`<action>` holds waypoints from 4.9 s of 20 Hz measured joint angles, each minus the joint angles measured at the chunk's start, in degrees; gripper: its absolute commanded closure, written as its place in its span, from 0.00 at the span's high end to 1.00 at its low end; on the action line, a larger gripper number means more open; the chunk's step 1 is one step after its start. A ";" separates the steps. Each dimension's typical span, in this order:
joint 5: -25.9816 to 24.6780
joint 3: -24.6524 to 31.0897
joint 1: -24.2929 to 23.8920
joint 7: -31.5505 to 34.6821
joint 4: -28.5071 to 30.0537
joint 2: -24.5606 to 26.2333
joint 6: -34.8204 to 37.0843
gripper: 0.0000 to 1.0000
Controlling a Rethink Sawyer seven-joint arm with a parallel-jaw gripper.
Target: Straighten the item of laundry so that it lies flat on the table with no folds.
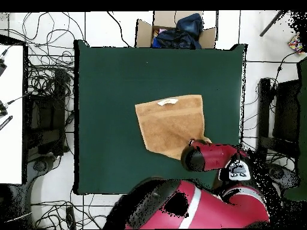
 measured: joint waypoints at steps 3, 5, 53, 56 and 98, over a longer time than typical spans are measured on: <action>-2.75 -0.90 -1.92 0.00 1.82 0.02 -4.71 0.00; -3.74 -1.78 -2.68 0.00 2.39 0.38 -7.86 0.00; 8.69 16.94 0.05 -0.01 4.96 -9.20 9.21 1.00; 8.67 18.62 -0.77 -0.01 4.77 -9.72 10.60 1.00; 7.20 21.95 -6.55 -0.01 -11.45 -1.02 18.38 1.00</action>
